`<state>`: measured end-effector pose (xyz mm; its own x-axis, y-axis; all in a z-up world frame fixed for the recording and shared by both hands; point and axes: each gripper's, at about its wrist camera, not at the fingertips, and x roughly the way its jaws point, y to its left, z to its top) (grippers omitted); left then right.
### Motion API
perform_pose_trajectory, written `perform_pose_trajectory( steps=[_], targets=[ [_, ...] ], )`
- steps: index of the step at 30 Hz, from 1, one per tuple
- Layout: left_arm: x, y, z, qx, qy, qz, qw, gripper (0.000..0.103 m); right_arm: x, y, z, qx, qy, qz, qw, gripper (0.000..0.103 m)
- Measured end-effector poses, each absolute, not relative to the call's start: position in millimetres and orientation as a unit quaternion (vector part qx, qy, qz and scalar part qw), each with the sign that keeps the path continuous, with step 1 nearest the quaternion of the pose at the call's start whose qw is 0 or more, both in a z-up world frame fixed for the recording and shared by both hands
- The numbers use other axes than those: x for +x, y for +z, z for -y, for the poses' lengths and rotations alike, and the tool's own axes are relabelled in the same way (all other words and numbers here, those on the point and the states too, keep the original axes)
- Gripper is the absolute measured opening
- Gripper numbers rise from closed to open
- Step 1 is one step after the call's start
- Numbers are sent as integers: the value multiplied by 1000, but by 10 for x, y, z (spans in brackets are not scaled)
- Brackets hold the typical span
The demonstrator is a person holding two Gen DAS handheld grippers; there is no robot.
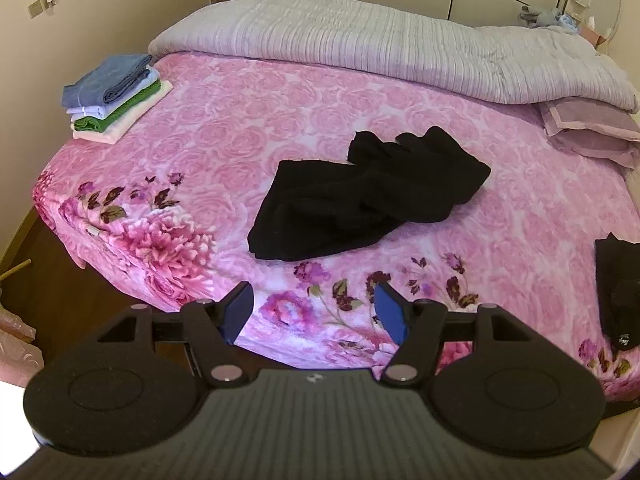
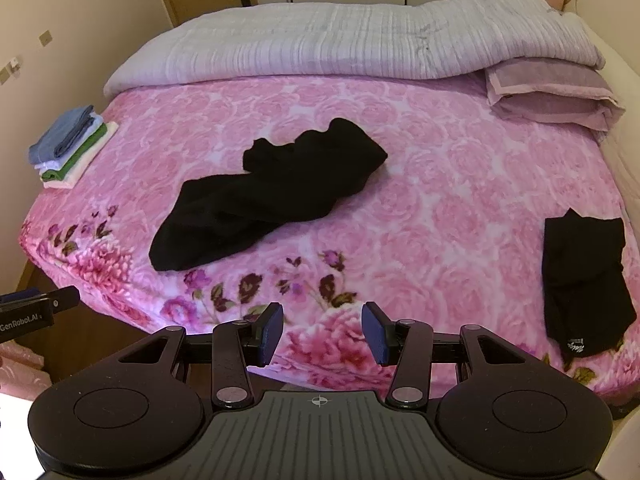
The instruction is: Fold clothes
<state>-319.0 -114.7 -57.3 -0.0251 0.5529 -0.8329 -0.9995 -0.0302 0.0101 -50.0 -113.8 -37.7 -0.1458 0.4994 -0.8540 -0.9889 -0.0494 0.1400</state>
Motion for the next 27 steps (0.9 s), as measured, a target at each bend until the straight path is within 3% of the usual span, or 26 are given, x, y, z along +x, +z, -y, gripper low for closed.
perform_pose_trajectory(
  steps=[14,27],
  targets=[
    [-3230,-520,1277,-332,638,-324,615,63,-529,-347,1224,-313,653,-386,571,47],
    [-3516,-628,917,-350,638,-315,610,63,-688,-380,890,-313,650,-385,575,48]
  ],
)
